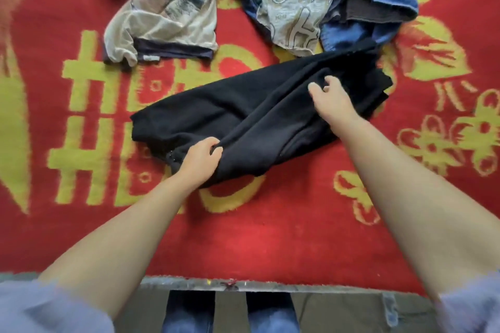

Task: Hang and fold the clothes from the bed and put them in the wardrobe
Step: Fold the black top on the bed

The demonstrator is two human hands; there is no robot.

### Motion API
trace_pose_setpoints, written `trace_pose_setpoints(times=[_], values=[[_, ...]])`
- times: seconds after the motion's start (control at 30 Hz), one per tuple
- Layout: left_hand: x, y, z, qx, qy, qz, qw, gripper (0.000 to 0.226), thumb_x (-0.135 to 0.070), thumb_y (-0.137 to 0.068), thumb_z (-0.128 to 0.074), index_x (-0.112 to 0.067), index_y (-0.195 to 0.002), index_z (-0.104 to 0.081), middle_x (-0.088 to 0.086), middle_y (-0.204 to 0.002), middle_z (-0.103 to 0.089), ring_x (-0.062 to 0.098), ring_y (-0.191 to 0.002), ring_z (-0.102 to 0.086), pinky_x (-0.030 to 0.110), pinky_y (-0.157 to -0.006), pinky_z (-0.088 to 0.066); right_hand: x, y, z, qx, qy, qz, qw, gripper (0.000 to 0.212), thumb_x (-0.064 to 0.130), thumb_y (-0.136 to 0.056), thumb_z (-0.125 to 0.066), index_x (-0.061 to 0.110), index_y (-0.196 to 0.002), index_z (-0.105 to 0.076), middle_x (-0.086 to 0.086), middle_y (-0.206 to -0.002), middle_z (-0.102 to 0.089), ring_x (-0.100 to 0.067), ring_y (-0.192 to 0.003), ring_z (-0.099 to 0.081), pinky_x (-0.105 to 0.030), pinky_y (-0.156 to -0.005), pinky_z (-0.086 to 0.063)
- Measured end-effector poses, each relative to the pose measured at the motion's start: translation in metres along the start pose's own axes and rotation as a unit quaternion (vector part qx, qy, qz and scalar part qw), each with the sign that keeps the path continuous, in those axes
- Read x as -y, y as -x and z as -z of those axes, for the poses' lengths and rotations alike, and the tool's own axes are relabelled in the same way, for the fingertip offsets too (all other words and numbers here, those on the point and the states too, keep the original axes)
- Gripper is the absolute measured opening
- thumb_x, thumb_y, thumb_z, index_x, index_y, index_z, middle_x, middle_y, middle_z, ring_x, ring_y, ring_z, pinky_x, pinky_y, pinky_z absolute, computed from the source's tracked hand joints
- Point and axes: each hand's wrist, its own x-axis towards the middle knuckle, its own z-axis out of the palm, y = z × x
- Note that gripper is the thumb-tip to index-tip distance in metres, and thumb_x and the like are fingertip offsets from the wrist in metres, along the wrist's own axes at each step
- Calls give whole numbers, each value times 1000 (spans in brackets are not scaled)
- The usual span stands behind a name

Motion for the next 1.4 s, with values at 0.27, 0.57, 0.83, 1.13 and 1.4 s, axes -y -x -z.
trace_pose_setpoints(times=[0.27, 0.57, 0.83, 1.13, 1.4], values=[[17, 8, 33, -119, -46, -71, 989, 17, -24, -94, -52, -20, -109, -57, -4, -92, -62, 22, -93, -57, 36, -76, -43, -52, 88, -91, 178, 496, 214, 823, 70, 58, -97, -22, 27, -152, 10, -12, -158, 22, -26, -145, 21, -61, -114, 7], [68, -59, 92, -81, 6, 155, 985, 75, -35, -81, -72, -6, -140, -35, 16, -142, -41, 33, -131, -39, 42, -110, -31, -66, 155, -145, 144, 439, 364, 808, 95, 39, -83, -57, 22, -153, 4, -29, -156, 1, -49, -143, 4, -62, -114, -4], [39, -38, 131, 12, 312, 186, 932, 6, -15, -87, -65, -19, -92, -62, 1, -81, -66, 7, -52, -63, 17, -46, -47, -34, 133, -202, 84, 410, 261, 870, 73, 21, -90, -59, 32, -150, -20, -13, -160, -8, -38, -146, -3, -63, -112, 1], [-143, -57, 98, 171, 480, 42, 859, 7, -20, -95, -54, -17, -90, -57, 2, -82, -67, 15, -76, -64, 25, -64, -56, -63, 145, -121, -27, -342, 34, 939, 58, 7, -87, -66, 34, -134, -45, 13, -133, -56, -2, -124, -51, -22, -106, -38], [-78, -71, 22, 120, -325, -419, 839, 87, -5, -76, -50, -22, -152, -13, 2, -159, -13, 22, -147, -10, 41, -117, -4, -81, 95, -69, 14, -549, -213, 808, 48, 5, -93, -56, 19, -135, -38, -6, -128, -59, -19, -104, -63, -37, -71, -57]])
